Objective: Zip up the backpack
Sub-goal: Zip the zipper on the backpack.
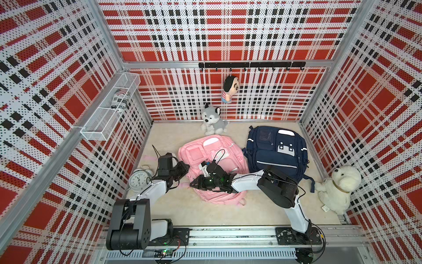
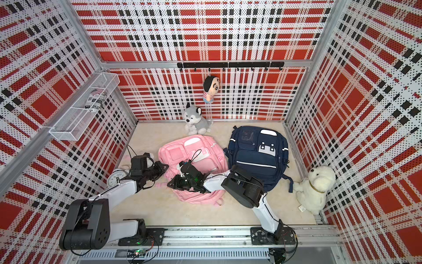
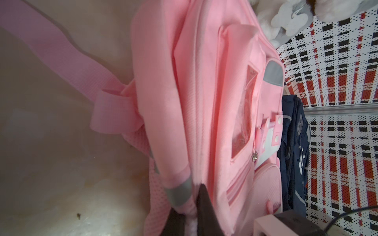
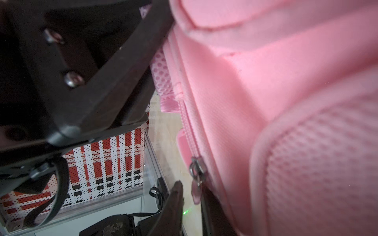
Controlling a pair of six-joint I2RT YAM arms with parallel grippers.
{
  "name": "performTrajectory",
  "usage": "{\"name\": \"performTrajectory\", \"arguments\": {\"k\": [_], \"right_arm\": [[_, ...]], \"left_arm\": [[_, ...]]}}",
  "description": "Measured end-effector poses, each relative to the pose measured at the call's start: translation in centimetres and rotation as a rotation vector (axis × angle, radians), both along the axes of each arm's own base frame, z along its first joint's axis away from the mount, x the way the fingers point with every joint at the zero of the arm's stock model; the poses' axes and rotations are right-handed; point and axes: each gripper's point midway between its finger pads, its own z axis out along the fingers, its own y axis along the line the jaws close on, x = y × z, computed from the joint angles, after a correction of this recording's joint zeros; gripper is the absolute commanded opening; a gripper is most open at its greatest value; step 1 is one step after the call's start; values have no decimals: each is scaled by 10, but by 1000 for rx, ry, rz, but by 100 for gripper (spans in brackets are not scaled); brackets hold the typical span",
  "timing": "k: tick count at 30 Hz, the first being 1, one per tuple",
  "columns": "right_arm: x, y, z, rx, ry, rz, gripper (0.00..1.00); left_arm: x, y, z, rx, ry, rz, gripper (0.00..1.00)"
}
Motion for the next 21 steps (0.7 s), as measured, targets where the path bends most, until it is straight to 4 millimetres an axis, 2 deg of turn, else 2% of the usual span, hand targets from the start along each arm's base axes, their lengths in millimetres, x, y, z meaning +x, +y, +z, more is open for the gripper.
{"name": "performTrajectory", "arguments": {"k": [4,7,21], "right_arm": [[2,-1,-1,-1,10,-3,8],[2,-2,-2,0,18,-4,1],[-7,-9,-7,-13,11,82,0]], "left_arm": [[-1,0,1,-3,-3,1,0],[-1,0,1,-4,-2,2,0],[-6,4,-5,-13,19,8,0]]}}
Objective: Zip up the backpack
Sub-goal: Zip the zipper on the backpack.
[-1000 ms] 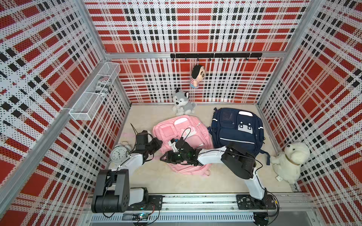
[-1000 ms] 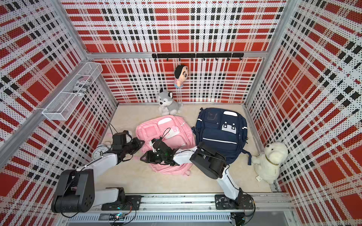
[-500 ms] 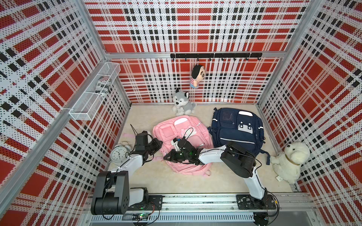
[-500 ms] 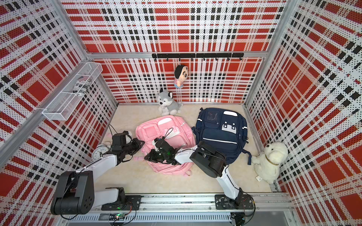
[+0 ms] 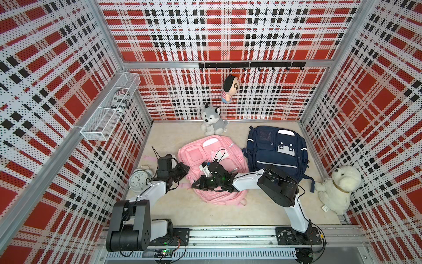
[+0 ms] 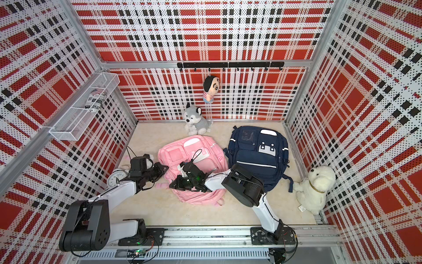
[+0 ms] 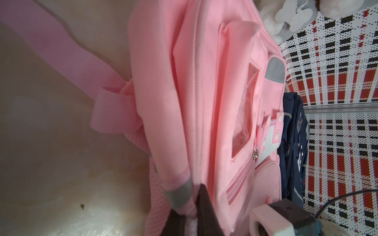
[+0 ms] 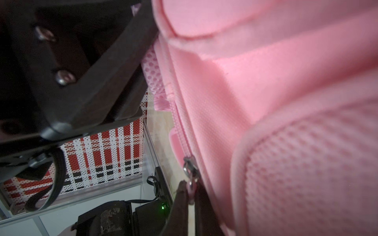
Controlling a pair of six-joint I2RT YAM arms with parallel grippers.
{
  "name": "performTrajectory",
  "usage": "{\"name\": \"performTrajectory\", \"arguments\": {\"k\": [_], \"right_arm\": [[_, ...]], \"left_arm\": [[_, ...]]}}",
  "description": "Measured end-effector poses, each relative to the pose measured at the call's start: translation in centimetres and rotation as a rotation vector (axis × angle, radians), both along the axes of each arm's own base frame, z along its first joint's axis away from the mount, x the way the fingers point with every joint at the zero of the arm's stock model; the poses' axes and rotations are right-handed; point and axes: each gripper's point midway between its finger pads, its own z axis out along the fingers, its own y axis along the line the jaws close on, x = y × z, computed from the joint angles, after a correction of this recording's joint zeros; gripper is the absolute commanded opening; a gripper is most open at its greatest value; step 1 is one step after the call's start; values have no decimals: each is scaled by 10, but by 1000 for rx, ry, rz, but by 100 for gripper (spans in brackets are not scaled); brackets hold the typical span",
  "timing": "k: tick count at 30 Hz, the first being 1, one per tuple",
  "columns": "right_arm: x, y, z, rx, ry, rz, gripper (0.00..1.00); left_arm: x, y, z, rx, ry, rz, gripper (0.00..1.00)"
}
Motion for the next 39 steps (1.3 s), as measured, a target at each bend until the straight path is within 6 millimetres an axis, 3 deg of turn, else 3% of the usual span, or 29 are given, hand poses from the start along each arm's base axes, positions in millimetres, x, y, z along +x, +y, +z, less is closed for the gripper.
{"name": "performTrajectory", "arguments": {"k": [8,20,39], "right_arm": [[-8,-6,-5,-86,-42,101,0],[-16,-26,-7,-231,-142,256,0],[-23,-60,-7,-389,-260,390,0]], "left_arm": [[3,3,-5,-6,27,4,0],[13,2,-7,-35,60,-20,0],[12,2,-7,-53,97,-35,0]]}}
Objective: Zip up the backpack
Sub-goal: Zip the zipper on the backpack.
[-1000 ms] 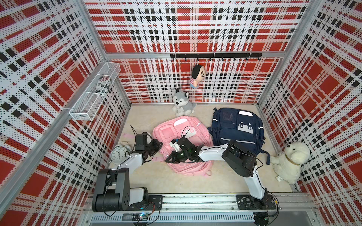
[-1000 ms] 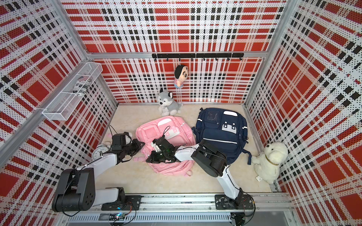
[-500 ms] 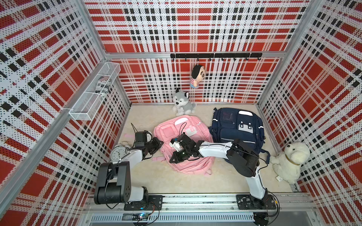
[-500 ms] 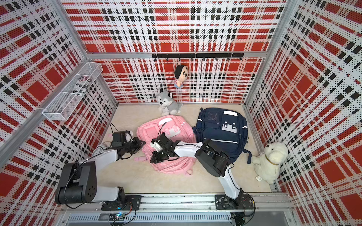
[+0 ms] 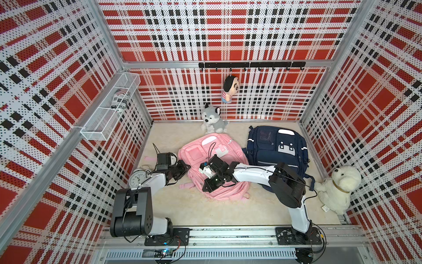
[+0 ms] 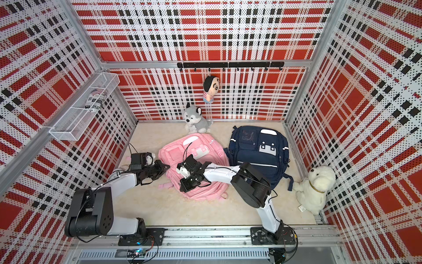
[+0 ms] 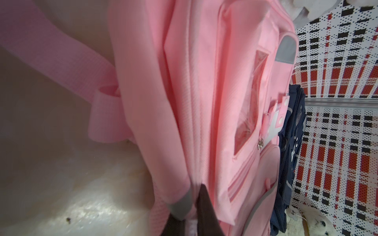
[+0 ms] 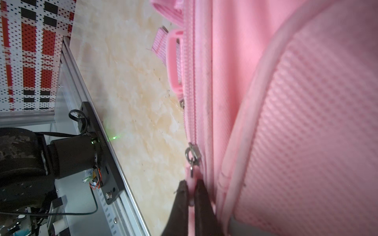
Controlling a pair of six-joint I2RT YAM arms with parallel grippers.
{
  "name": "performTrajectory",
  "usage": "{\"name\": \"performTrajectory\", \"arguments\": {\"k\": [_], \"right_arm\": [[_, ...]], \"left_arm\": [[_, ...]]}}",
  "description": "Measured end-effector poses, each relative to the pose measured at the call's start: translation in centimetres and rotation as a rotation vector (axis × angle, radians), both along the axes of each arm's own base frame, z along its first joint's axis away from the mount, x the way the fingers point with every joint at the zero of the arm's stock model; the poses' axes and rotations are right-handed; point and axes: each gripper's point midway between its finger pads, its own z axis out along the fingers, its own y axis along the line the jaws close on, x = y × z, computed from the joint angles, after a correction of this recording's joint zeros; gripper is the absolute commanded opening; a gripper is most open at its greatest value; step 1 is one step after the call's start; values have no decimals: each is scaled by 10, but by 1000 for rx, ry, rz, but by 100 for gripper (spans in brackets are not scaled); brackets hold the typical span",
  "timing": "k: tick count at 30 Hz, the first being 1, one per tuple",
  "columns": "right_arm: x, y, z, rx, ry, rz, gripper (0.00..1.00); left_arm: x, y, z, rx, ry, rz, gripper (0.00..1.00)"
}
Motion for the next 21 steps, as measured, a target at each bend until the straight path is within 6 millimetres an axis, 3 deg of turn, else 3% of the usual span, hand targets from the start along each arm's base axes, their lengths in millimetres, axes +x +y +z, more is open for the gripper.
{"name": "performTrajectory", "arguments": {"k": [15,21], "right_arm": [[-4,-33,0,-126,-87,60,0],[-5,-45,11,-167,-115,68,0]], "left_arm": [[3,3,1,13,15,-1,0],[6,9,3,18,13,11,0]]}}
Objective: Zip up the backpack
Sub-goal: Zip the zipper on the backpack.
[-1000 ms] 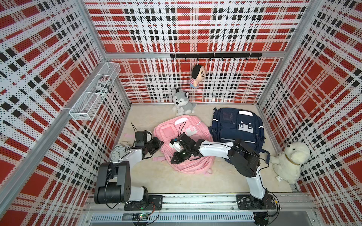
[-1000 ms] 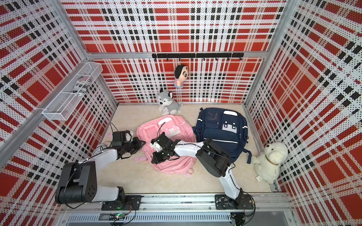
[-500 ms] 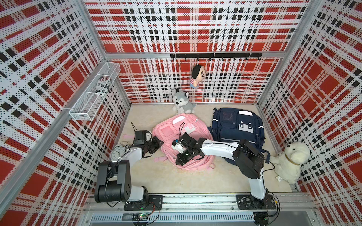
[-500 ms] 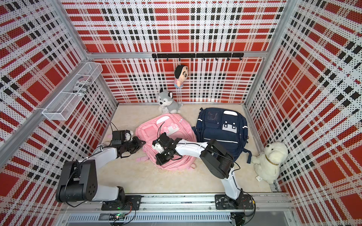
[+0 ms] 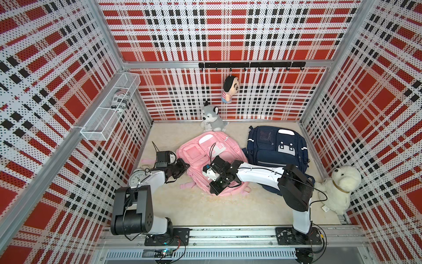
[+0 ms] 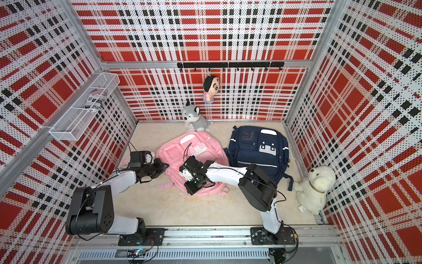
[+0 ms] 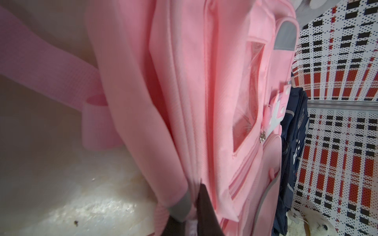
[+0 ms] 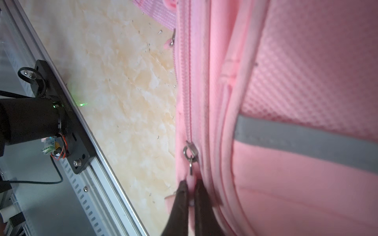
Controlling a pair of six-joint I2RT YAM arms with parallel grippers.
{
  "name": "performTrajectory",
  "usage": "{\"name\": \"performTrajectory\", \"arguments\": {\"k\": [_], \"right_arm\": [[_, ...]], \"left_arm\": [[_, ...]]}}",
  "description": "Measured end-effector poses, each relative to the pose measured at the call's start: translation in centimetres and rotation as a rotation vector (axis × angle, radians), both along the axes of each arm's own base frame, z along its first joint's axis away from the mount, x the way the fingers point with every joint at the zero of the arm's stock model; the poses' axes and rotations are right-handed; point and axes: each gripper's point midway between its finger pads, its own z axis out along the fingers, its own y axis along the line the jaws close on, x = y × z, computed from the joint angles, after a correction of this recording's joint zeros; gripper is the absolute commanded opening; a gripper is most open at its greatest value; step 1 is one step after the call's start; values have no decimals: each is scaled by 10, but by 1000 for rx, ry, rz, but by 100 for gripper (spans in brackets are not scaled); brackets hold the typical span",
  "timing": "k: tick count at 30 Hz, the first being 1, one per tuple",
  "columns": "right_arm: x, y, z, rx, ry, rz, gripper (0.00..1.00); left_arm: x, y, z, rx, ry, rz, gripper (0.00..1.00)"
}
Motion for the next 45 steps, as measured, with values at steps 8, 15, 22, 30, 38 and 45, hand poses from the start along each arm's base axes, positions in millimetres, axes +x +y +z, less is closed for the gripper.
{"name": "performTrajectory", "arguments": {"k": [8,15,22,30,38,45], "right_arm": [[-4,-44,3,-124,-19,-15,0],[9,-64,12,-137,-64,-41,0],[12,-66,9,-119,-67,-50,0],[14,-63,7,-78,-72,-108,0],[12,-58,7,-86,-104,-109,0],[14,-56,6,-87,-131,-121,0]], "left_arm": [[9,27,2,55,-16,78,0],[9,27,2,59,-17,74,0],[10,32,6,85,-19,87,44],[17,19,98,235,-218,90,58],[-18,-45,103,257,-179,-63,56],[-94,-98,43,202,23,-204,50]]}}
